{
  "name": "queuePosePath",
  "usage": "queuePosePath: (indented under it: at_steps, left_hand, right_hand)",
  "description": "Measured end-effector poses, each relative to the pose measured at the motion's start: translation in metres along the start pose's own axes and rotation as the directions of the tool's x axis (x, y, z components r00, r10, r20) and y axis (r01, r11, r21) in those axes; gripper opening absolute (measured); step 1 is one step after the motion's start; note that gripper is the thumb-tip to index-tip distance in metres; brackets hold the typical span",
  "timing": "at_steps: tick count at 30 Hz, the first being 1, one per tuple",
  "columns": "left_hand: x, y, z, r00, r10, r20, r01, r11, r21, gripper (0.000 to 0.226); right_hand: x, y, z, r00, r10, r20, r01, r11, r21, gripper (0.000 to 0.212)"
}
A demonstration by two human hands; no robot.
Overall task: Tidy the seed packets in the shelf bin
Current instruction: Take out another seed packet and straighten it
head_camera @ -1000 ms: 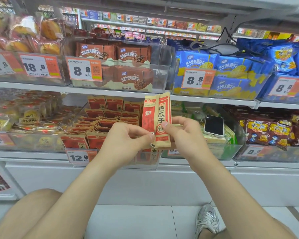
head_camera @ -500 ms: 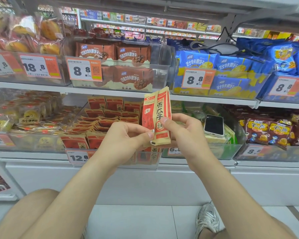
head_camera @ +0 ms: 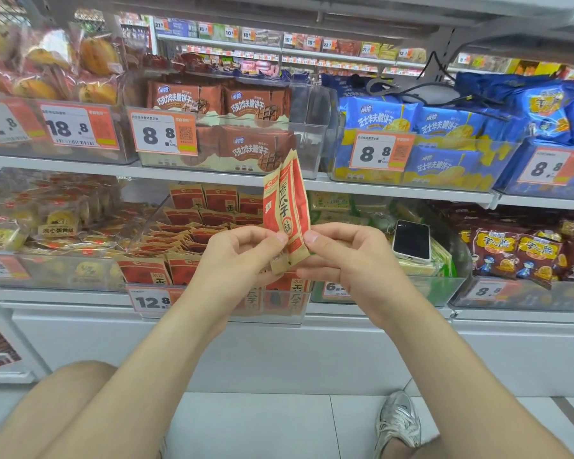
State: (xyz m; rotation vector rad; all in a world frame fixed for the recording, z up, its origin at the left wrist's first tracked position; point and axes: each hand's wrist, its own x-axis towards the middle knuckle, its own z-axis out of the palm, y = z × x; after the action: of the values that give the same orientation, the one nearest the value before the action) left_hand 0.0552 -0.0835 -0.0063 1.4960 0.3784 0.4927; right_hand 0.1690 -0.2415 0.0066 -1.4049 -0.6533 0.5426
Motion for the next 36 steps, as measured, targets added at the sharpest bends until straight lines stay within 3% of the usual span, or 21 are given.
queuePosePath:
  at_steps: [5,13,20,25,29,33,36]
  left_hand:
    - [-0.003,-0.001,0.001,0.999,0.027,0.025,-0.029,0.994,0.102,0.053]
    - [0.0,-0.002,-0.002,0.993,-0.041,0.11,0.043,0.999,-0.016,0.042]
    - [-0.002,-0.001,0.003,0.996,-0.054,0.077,0.059,0.996,-0.061,0.042]
    - [-0.001,-0.005,0.008,0.999,-0.02,-0.029,0.017,0.996,-0.084,0.061]
    - [-0.002,-0.003,0.012,0.993,-0.038,-0.111,0.023,0.991,-0.133,0.042]
    - [-0.002,-0.008,0.018,0.999,-0.046,-0.001,0.046,0.996,-0.081,0.031]
    - [-0.004,-0.013,0.023,0.997,-0.035,0.071,0.039,0.998,-0.053,0.024]
  right_hand:
    - [0.0,0.005,0.0,0.996,-0.077,0.051,0.086,0.974,-0.212,0.016]
    - [0.003,0.011,0.002,0.97,-0.238,0.044,0.237,0.895,-0.378,0.021]
    - [0.001,0.014,0.005,0.947,-0.321,0.005,0.287,0.84,-0.461,0.022]
    - [-0.001,0.013,0.003,0.963,-0.218,0.156,0.266,0.84,-0.473,0.026]
    - [-0.003,0.017,0.005,0.958,-0.13,0.255,0.243,0.838,-0.489,0.019]
    - [0.003,0.018,0.005,0.989,-0.096,0.108,0.135,0.884,-0.448,0.035]
    - [0.009,0.016,0.001,0.986,-0.163,-0.033,0.132,0.889,-0.439,0.028]
